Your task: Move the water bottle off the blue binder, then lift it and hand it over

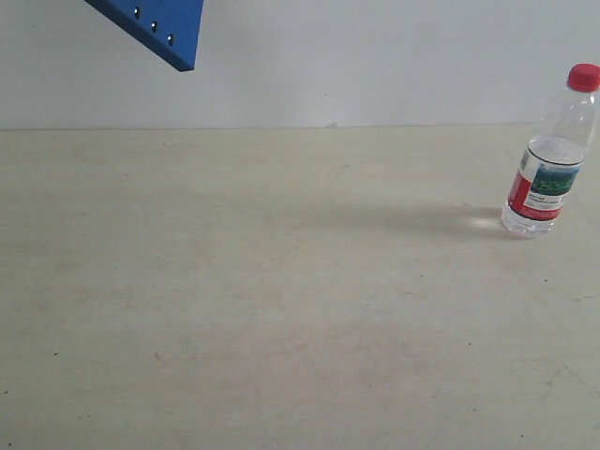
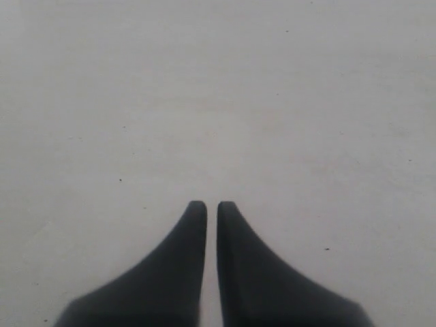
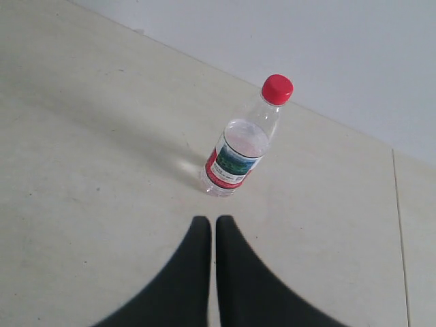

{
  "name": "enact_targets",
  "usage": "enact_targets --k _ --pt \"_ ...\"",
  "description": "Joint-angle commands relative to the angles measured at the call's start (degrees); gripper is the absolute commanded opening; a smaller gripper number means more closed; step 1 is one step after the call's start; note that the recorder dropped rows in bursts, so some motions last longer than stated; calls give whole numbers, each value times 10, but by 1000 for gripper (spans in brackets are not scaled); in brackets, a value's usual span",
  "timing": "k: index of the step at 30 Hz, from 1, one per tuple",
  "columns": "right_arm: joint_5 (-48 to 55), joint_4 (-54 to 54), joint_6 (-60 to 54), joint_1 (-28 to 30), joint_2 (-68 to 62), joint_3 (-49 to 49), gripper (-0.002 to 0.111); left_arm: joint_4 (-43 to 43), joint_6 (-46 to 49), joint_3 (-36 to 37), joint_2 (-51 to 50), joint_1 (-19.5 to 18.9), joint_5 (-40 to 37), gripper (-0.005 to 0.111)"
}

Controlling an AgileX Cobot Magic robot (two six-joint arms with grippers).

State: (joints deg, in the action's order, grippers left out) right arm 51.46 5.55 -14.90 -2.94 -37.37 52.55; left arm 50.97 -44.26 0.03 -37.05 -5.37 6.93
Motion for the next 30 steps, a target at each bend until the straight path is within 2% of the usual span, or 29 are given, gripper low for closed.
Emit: enact_targets --k 1,12,15,22,25,30 --pt "-6 1 -4 0 2 -1 0 9 -6 0 -8 -1 17 5" --pt "7 1 -18 0 2 -1 0 9 -6 0 -6 -1 14 5" --pt "5 1 -18 0 2 -1 0 9 -6 0 79 0 1 5" --pt "4 1 -18 0 2 -1 0 9 -6 0 363 0 4 5" --pt "-14 -5 -9 0 2 -1 0 9 -6 0 370 0 16 5" --pt "-174 -95 50 0 56 -58 0 9 -6 0 370 0 26 5"
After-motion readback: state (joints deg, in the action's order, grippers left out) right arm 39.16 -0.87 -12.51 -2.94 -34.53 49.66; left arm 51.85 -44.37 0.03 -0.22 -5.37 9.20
